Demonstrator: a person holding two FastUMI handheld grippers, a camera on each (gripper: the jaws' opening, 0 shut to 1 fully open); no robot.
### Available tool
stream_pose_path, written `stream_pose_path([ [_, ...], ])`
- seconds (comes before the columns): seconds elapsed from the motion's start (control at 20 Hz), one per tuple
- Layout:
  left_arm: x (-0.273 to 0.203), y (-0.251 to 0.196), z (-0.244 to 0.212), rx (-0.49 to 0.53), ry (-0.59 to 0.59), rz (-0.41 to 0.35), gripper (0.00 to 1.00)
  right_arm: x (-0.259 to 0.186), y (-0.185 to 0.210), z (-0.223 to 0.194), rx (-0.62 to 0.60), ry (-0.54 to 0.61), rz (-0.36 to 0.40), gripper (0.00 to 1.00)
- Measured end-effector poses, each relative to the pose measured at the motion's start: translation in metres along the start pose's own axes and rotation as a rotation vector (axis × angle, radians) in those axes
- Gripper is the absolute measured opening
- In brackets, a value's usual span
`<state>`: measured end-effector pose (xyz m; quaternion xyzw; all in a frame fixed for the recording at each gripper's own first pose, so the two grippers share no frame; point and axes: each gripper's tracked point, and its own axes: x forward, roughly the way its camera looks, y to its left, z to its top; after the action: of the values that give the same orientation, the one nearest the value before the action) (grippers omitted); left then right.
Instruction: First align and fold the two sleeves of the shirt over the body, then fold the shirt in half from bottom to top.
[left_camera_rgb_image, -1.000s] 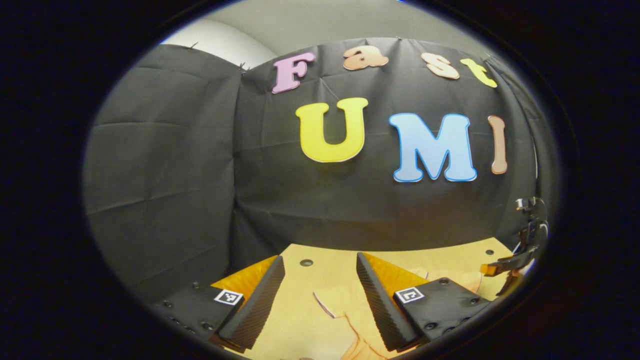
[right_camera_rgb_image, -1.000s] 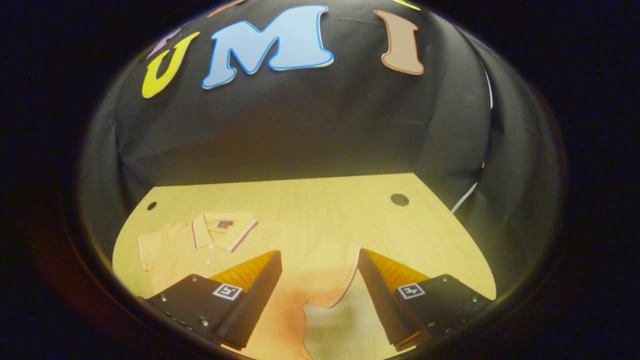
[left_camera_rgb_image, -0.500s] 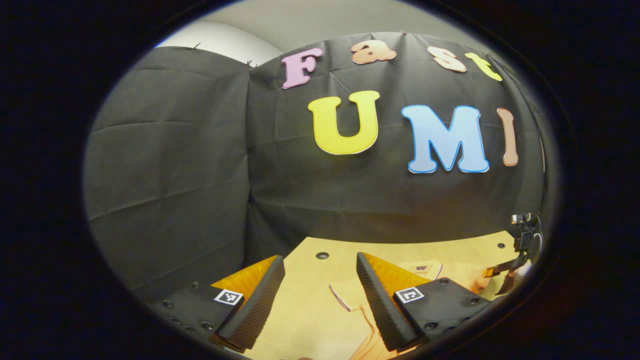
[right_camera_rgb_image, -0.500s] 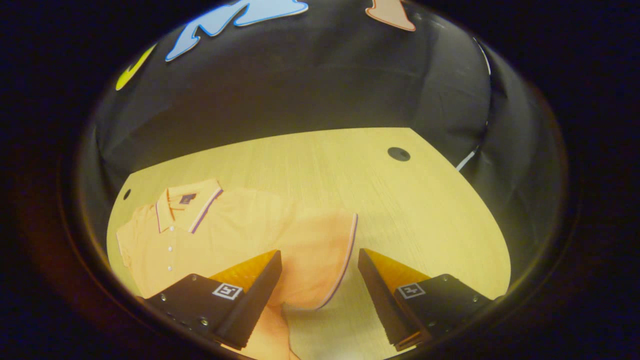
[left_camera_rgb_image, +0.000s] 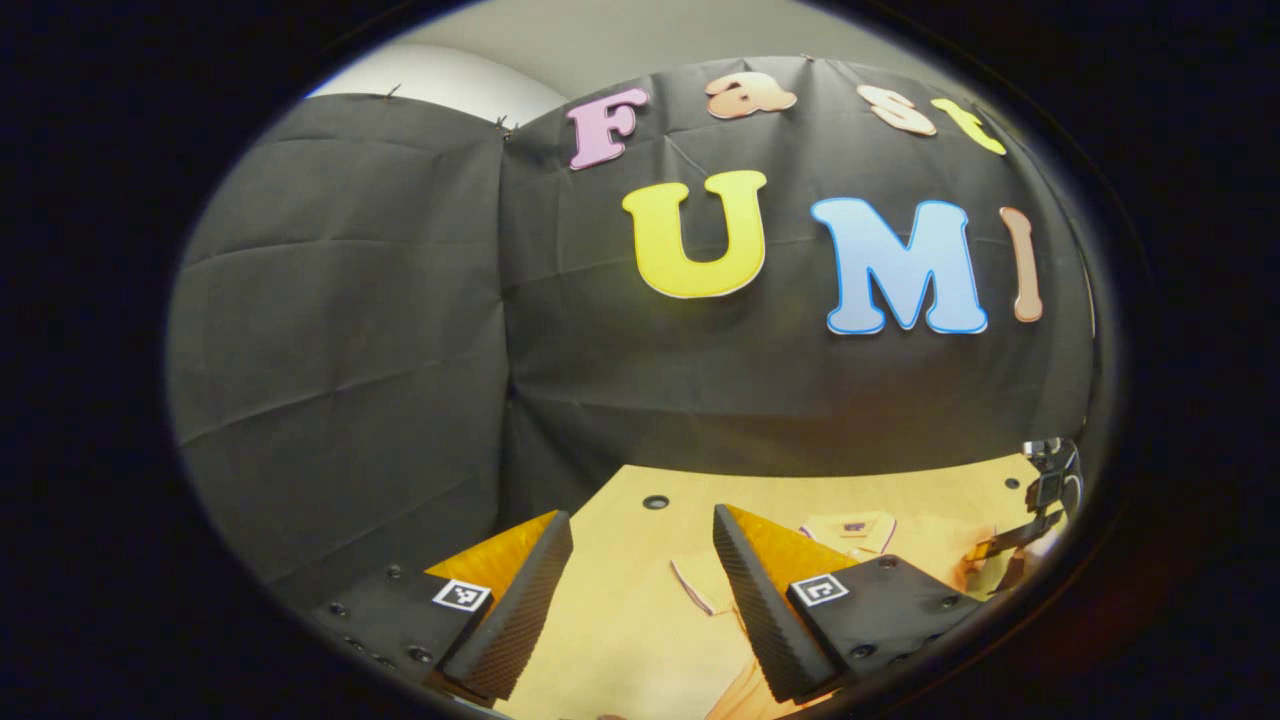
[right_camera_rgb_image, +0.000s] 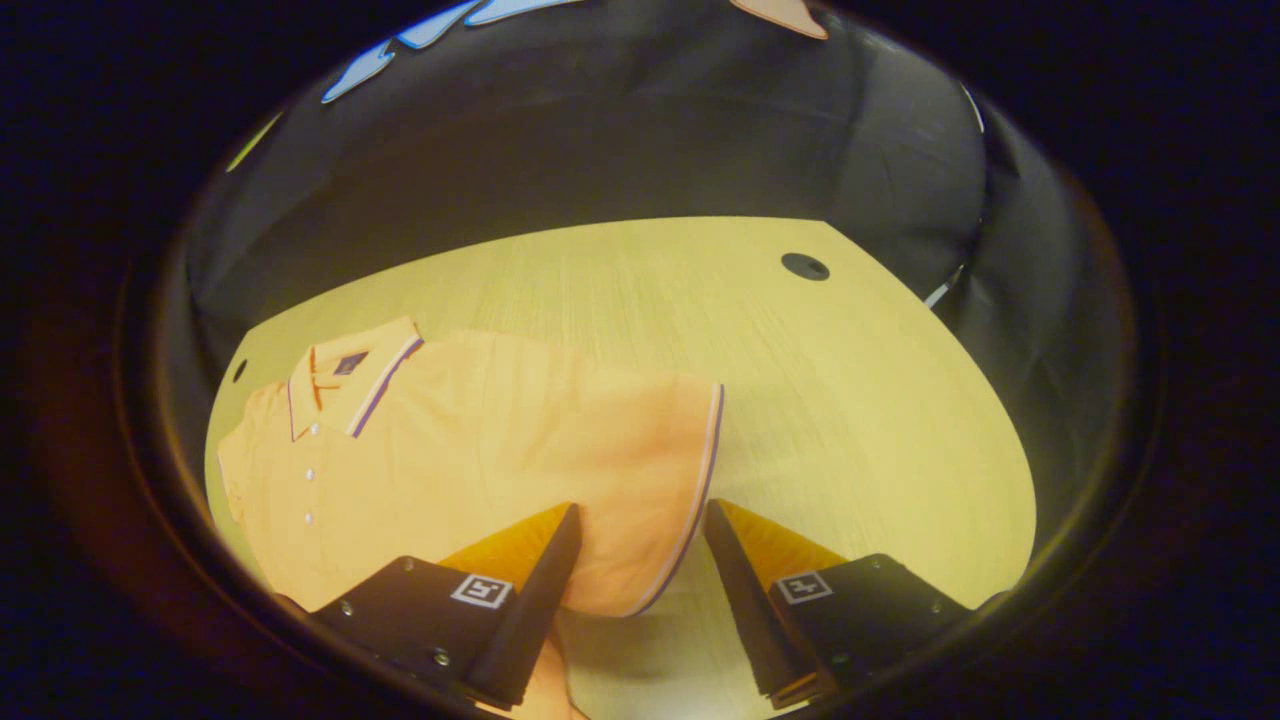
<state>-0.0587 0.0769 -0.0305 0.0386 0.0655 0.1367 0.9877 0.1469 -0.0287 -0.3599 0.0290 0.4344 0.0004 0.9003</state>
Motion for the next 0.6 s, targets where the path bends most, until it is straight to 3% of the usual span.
stream_pose_path([
  [0.05, 0.0003, -0.0010, -0.0007, -0.002, 0.001, 0.000, 0.94, 0.0014, 0.0010, 0.0038, 0.000, -0.010, 0.006, 0.81],
  [0.15, 0.0005, -0.0004, -0.0009, -0.009, 0.005, -0.003, 0.94, 0.0018, 0.0020, 0.0039, 0.003, -0.005, 0.012, 0.60],
  [0.2, 0.0009, 0.0001, -0.0020, -0.011, 0.006, -0.004, 0.94, 0.0026, 0.0035, 0.0034, 0.003, -0.006, 0.025, 0.59],
  [0.3, 0.0007, 0.0005, -0.0021, -0.014, 0.006, -0.007, 0.94, 0.0020, 0.0033, 0.0043, 0.022, 0.002, 0.027, 0.30],
  [0.35, 0.0003, 0.0003, -0.0027, -0.015, 0.007, -0.008, 0.94, 0.0025, 0.0048, 0.0054, 0.029, 0.000, 0.042, 0.27],
  [0.4, 0.0002, 0.0005, -0.0026, -0.016, 0.008, -0.008, 0.94, 0.0018, 0.0063, 0.0061, 0.047, 0.006, 0.039, 0.04],
  [0.5, 0.0002, 0.0008, -0.0032, -0.017, 0.011, -0.006, 0.94, 0.0031, 0.0062, 0.0069, 0.045, 0.011, 0.041, 0.08],
  [0.6, 0.0000, 0.0017, -0.0034, -0.017, 0.013, -0.003, 0.94, 0.0024, 0.0070, 0.0082, 0.027, 0.020, 0.036, 0.04],
])
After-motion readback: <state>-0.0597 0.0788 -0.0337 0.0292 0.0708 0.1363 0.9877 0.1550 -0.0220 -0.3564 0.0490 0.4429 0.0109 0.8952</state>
